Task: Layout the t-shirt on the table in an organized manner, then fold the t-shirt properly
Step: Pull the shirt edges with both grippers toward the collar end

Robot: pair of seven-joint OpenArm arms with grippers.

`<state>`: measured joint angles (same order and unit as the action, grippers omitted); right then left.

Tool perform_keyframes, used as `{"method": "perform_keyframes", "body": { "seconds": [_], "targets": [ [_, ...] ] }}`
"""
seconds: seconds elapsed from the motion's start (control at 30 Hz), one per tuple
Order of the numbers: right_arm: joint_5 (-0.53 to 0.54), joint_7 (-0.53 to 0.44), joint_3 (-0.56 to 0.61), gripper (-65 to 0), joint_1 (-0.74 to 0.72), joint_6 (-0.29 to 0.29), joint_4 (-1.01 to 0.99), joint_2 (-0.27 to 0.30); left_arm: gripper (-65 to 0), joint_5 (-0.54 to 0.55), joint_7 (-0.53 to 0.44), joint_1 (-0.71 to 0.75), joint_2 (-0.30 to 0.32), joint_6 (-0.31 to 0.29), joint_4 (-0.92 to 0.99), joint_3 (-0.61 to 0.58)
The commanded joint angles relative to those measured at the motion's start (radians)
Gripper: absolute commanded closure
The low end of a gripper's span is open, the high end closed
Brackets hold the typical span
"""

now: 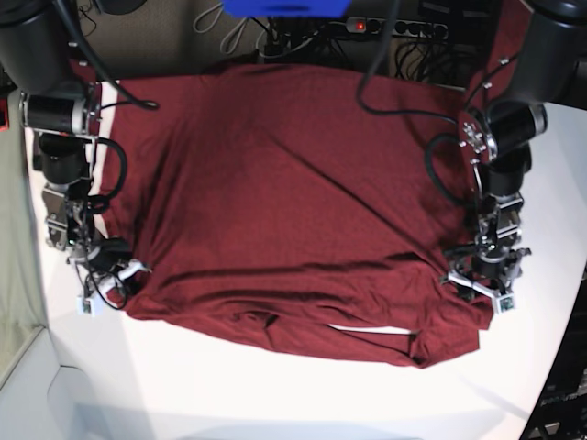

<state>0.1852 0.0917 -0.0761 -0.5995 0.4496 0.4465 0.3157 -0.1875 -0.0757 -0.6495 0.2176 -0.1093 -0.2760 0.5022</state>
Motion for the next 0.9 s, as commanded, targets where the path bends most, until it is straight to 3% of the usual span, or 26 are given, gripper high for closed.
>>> {"method": "perform_keyframes", "body": {
  "seconds": [0.0, 0.4, 0.53, 0.67, 0.73, 0.87],
  "targets": [
    [0.004, -0.028, -0.003, -1.8, -0.055, -0.002, 0.016, 0.017, -33.8, 0.001, -0.025, -0.043, 0.013, -0.002, -0.019, -0.001],
    [0.007, -0.011, -0.008, -1.7, -0.110, -0.004, 0.024, 0.064, -33.8, 0.010, -0.020, -0.053, 0.084, -0.002, -0.022, 0.008],
    [0.013, 0.058, -0.011, -1.5, -0.092, -0.001, 0.053, 0.064, -33.8, 0.010, -0.016, -0.049, 0.084, -0.007, -0.065, 0.008],
    [0.013, 0.090, -0.012, -1.5, 0.048, 0.001, 0.260, 0.059, -33.8, 0.019, -0.016, 0.032, 0.072, -0.008, -0.213, 0.009],
    [0.013, 0.115, -0.012, -1.5, 0.135, 0.001, 0.407, 0.058, -33.8, 0.079, -0.003, 0.078, 0.050, -0.010, -0.315, 0.009],
    [0.013, 0.187, -0.026, -1.5, 0.284, 0.001, 0.661, 0.023, -33.8, 0.225, 0.127, 0.173, 0.046, -0.010, -0.535, -0.001]
  ]
}}
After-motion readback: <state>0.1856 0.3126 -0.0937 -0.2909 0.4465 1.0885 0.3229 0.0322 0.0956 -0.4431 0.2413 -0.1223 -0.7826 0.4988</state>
